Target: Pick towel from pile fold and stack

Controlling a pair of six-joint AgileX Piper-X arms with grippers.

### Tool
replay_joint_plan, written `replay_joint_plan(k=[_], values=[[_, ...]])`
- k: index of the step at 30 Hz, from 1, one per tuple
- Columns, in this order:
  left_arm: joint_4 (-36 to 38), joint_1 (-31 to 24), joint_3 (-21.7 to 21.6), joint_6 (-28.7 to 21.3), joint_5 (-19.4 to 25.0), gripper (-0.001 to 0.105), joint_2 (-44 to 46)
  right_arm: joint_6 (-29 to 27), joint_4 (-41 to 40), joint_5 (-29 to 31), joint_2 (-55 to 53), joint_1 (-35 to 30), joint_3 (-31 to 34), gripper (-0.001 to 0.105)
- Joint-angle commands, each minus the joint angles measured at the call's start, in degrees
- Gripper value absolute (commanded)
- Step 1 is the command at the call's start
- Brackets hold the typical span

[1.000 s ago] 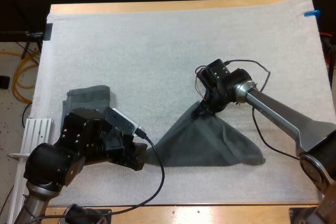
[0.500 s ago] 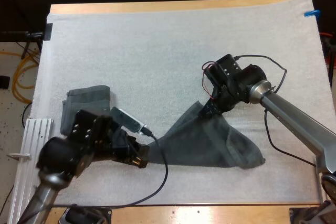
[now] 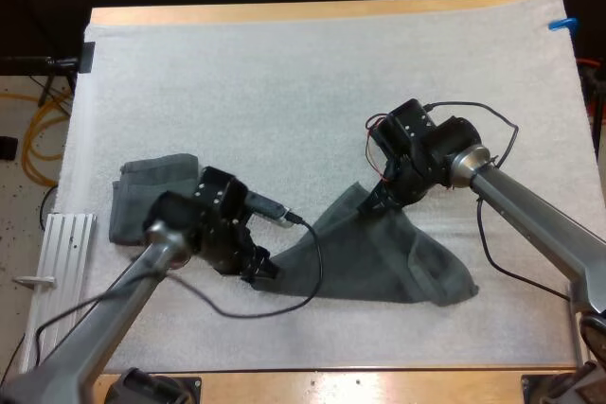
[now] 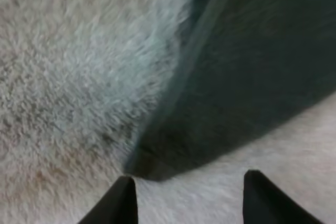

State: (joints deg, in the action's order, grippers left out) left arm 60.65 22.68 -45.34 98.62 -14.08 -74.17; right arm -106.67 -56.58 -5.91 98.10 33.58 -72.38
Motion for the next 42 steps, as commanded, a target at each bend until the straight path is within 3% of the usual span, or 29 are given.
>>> replay_joint_plan(k=[1,9,14,16,21,28,37,42], values=[[-1.1,0.2,0.0,0.5,1.4,0.044,-1.5,-0.2,-0.4,-0.4,-0.6,-0.1,0.0,0.000],[-3.6,0.2,0.0,0.5,1.9,0.044,-11.9,-0.2,-0.4,-0.4,-0.6,-0.1,0.0,0.000],[-5.2,0.2,0.0,0.5,1.4,0.044,-14.0,-0.2,-0.4,-0.4,-0.6,-0.1,0.0,0.000],[-5.0,0.2,0.0,0.3,1.4,0.039,-14.0,-0.2,-0.4,-0.4,-0.6,-0.1,0.0,0.000],[-5.0,0.2,0.0,-0.5,0.0,0.000,-14.0,-0.2,-0.4,-0.4,-0.6,-0.1,0.0,0.000],[-5.0,0.2,0.0,-0.8,-1.7,0.000,-13.7,-0.2,-0.4,-0.4,-0.6,-0.1,0.0,0.000],[-5.0,0.2,-1.3,-0.3,-1.6,0.000,0.2,-0.2,0.0,1.0,-6.9,-0.1,0.0,0.000],[-4.3,0.2,-6.6,0.5,-1.6,0.000,10.1,0.0,0.3,2.8,-13.8,-0.1,0.0,0.000]])
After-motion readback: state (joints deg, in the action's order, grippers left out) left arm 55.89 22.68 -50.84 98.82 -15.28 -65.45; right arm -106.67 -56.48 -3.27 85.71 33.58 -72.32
